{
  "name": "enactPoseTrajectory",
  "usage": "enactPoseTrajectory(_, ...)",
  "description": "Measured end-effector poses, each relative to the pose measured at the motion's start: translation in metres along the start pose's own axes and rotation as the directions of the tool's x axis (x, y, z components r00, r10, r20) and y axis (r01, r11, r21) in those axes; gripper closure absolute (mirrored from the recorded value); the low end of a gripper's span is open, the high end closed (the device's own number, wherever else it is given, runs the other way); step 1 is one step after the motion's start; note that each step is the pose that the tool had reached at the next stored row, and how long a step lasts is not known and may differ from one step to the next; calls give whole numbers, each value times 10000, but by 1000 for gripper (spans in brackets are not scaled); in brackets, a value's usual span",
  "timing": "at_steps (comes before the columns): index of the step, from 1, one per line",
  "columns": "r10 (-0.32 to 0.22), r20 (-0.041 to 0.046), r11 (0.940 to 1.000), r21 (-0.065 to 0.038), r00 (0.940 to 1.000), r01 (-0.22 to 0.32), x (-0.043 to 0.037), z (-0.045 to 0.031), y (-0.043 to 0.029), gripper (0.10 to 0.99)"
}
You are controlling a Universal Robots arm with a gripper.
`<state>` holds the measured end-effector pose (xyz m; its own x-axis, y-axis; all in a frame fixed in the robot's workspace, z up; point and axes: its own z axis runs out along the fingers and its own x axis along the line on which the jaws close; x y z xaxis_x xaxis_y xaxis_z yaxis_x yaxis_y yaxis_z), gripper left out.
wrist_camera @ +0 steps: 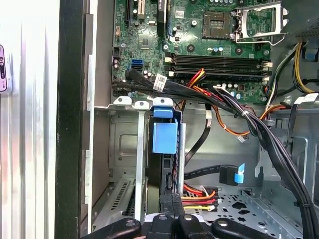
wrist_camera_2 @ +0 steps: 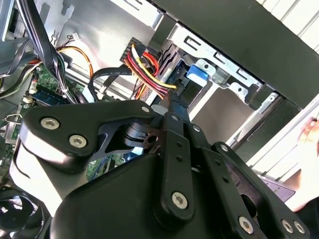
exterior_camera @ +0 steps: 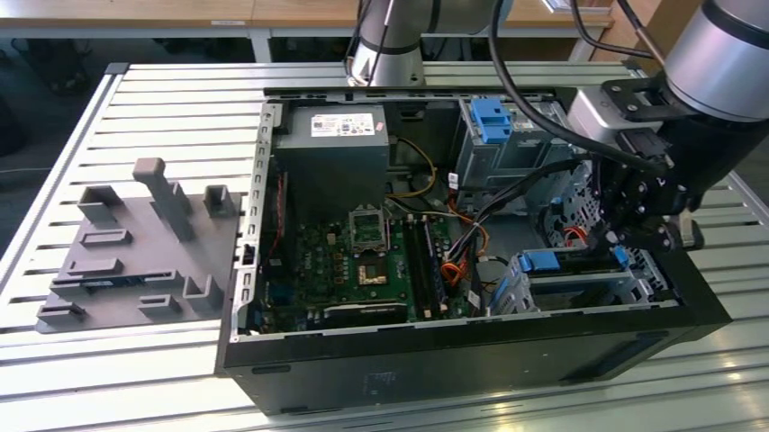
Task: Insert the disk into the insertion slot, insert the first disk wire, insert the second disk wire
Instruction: 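Insert the second disk wire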
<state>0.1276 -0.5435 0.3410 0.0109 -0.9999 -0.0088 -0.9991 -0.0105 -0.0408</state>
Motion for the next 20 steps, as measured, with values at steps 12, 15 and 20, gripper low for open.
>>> enactPoseTrajectory(12, 0, 1, 10000, 13, 10000, 0, -2, -7, 193, 980)
enactPoseTrajectory(15, 0, 12, 10000, 13, 10000, 0, -3, -12, 255, 980)
enactPoseTrajectory(20, 3, 88, 10000, 14, 10000, -3, -5, -120, 315, 980)
